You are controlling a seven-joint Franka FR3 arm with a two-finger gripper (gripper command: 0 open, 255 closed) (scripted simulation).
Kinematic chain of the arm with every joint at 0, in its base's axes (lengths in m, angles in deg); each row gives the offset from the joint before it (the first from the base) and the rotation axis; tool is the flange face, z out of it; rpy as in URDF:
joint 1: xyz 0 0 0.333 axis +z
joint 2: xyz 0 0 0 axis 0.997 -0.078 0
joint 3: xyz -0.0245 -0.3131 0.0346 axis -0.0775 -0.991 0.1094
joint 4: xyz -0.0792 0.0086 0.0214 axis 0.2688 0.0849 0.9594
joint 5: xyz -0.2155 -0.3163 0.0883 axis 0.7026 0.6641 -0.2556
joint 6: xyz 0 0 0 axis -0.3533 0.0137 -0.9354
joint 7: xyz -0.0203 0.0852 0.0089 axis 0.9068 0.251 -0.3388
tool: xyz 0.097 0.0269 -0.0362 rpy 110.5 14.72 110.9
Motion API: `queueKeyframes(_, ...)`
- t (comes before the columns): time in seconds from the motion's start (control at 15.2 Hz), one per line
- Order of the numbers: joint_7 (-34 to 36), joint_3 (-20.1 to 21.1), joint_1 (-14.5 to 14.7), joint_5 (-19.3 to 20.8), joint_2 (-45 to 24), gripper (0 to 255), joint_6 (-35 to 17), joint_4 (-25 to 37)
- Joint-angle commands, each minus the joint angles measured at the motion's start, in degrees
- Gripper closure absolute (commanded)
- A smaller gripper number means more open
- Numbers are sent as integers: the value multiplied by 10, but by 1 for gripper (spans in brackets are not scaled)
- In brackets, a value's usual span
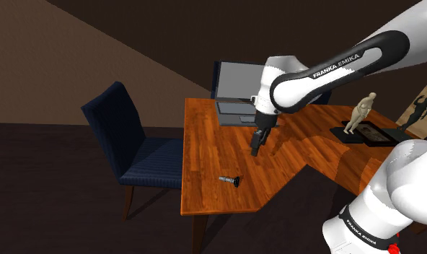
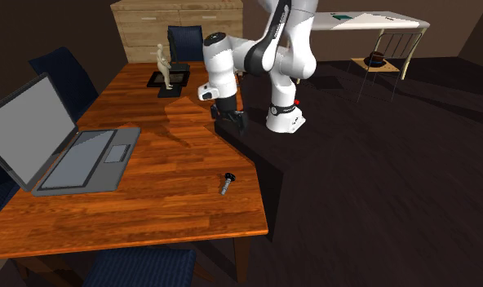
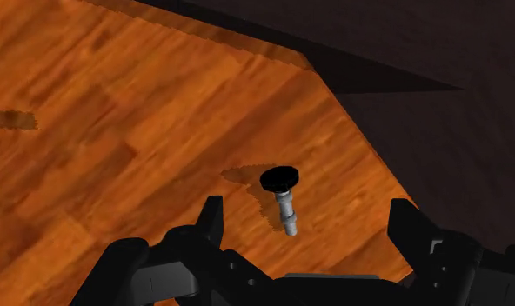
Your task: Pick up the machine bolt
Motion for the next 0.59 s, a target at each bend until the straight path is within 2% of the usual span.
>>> queueKeyframes(0.0,-10,4,5,2,-53,0,-49,5)
queueKeyframes(0.53,-27,18,21,30,-256,0,-195,62)
